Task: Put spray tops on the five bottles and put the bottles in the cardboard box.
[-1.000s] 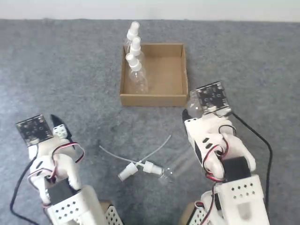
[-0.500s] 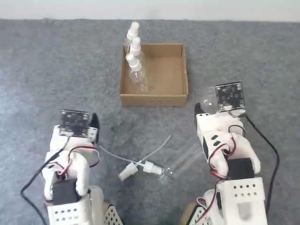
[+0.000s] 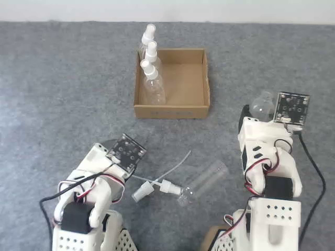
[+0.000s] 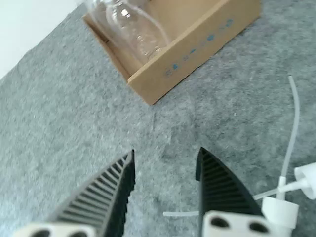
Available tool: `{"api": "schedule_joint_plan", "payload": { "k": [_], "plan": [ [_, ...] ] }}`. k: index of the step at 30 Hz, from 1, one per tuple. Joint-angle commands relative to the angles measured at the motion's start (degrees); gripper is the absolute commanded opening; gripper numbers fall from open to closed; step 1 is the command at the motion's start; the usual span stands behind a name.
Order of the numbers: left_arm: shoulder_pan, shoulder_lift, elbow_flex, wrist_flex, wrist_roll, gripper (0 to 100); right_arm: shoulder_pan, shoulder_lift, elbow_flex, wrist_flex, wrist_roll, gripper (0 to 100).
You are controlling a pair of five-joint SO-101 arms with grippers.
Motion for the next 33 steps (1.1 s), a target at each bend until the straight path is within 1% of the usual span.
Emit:
{"api": "schedule_joint_plan", "payload": {
  "k": [1,6,11,15,24,28,33],
  "plan": [
    [3.7,2.5,-3.2,0.2,-1.0,19,0.7,-1.4,1.0,-3.9,-0.4,8.4],
    [10.4,14.2,-4.6,-1.6,-1.2,19,2.3,-1.4,1.4,-5.1,-0.5,8.4],
    [18.8,25.8,-8.1,-1.6,-3.3,19,4.2,-1.5,1.4,-5.1,-0.6,8.4],
    [22.7,34.6,-11.6,-1.4,-4.1,19,4.3,-1.5,1.4,-5.1,-0.6,8.4],
    [28.8,53.9,-17.9,-1.8,-7.7,19,4.6,-1.5,1.4,-5.1,-0.6,8.4],
    [29.4,60.2,-21.3,-2.0,-7.6,19,4.5,-1.5,1.4,-5.1,-0.6,8.4],
    [29.4,67.6,-21.9,-7.2,-7.6,19,4.4,-1.5,1.4,-5.1,-0.6,8.4]
  ]
}}
